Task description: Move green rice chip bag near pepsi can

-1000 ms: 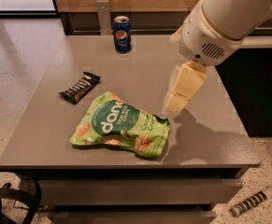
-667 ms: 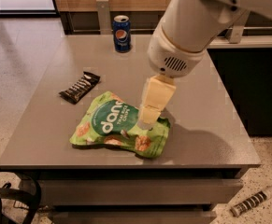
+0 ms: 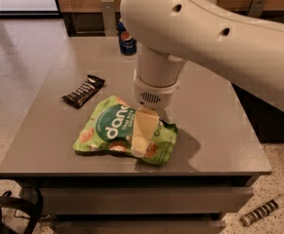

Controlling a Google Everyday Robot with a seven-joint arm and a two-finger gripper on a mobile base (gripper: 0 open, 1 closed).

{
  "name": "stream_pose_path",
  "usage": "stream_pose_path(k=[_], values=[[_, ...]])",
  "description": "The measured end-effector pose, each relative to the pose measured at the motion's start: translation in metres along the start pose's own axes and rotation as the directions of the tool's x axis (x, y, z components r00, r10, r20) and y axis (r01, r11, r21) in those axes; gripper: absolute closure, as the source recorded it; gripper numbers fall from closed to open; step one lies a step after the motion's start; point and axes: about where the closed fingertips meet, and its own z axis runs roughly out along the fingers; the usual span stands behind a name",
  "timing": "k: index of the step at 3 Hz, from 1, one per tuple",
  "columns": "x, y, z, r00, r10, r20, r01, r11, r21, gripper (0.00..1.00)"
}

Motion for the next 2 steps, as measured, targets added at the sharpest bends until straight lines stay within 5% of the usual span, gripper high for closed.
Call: stream_pose_path(k=[1, 2], values=[[0.0010, 0.0085, 0.0194, 0.999, 0.012, -0.035, -0.013, 0.9993, -0.035, 0.00], [0.0010, 0.0086, 0.0175, 0.999, 0.012, -0.033, -0.013, 0.9995, -0.030, 0.18]])
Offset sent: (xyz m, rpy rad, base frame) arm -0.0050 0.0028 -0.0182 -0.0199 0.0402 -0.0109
